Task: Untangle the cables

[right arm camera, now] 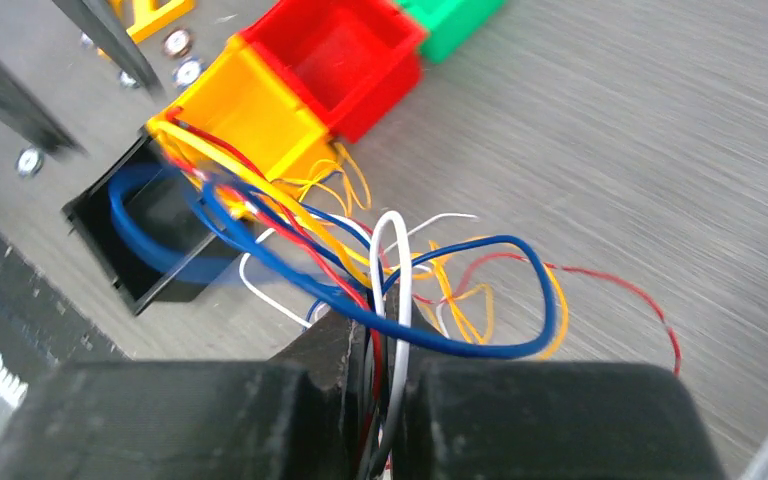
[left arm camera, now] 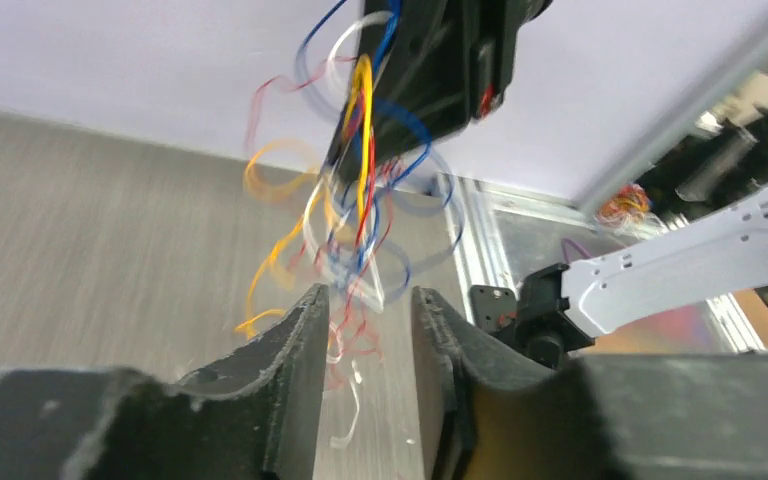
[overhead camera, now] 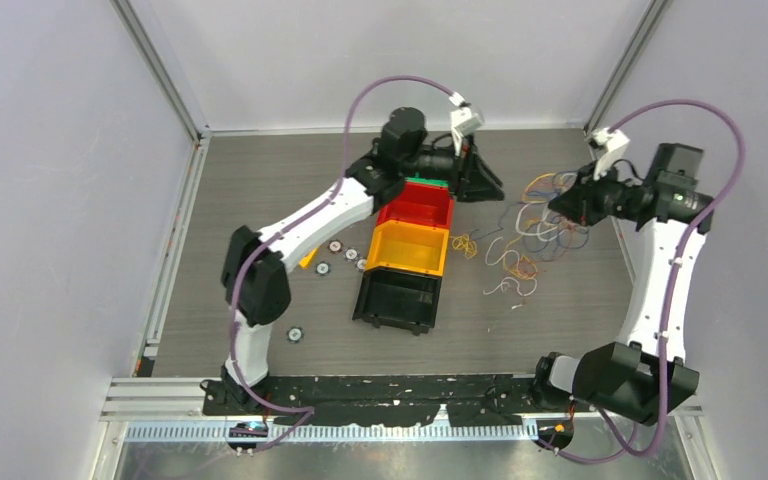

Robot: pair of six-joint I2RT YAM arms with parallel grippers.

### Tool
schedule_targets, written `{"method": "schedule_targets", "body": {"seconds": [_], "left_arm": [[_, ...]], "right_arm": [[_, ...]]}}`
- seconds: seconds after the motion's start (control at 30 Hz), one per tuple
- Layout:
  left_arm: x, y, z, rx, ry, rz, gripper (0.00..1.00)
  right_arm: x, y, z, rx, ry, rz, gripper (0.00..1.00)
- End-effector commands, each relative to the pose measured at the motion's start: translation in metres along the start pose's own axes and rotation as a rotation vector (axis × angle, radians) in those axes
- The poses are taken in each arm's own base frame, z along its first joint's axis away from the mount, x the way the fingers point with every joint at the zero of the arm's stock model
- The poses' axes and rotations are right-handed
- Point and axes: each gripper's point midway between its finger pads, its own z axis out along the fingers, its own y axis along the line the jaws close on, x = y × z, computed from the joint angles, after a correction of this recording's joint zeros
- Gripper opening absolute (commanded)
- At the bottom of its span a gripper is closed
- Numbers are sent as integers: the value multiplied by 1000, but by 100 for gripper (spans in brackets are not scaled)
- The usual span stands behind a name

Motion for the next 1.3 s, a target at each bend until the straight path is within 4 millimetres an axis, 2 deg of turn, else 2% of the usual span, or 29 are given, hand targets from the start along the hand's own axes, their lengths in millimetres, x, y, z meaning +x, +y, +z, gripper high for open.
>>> {"method": "schedule_targets", "body": {"seconds": [0.0,0.07,0.1,0.2,0.23,0.3,0.4,0.57,0.77,0.93,1.0,1.1,1.13,1.17,1.27], "left_arm": [[-67,1,-74,-266,-116,314,47],[-50,3,-91,-319,-72,385,72],[-37,4,-95,-319,-39,399,79],[4,4,-94,-271,33,384,92],[18,8,-93,-279,55,379,95],[32,16,-90,-295,72,399,98],[40,25,-83,-293,67,416,99],[49,19,-67,-235,47,499,99],[72,15,-49,-171,95,497,89],[87,17,-39,-140,135,495,75],[89,23,-35,-149,140,484,56],[89,30,-35,-175,145,452,11],[88,31,-37,-181,145,445,3],[90,32,-40,-188,151,438,0],[96,29,-56,-209,166,417,0]], "right_arm": [[-31,-21,-30,58,-92,62,6],[-41,-17,-34,33,-132,105,5],[-47,-13,-35,8,-156,116,5],[-61,-5,-38,-25,-215,181,5],[-66,-1,-40,-29,-232,181,5],[-75,5,-44,-34,-265,211,5],[-94,13,-53,-38,-316,187,6],[-125,37,-72,-78,-396,165,5],[-151,66,-90,-142,-474,145,5],[-173,87,-105,-205,-538,167,5],[-179,92,-110,-221,-554,155,5],[-187,97,-117,-220,-569,135,5],[-188,93,-118,-209,-574,153,5],[-192,92,-122,-197,-582,147,5],[-205,80,-134,-150,-622,136,5]]}}
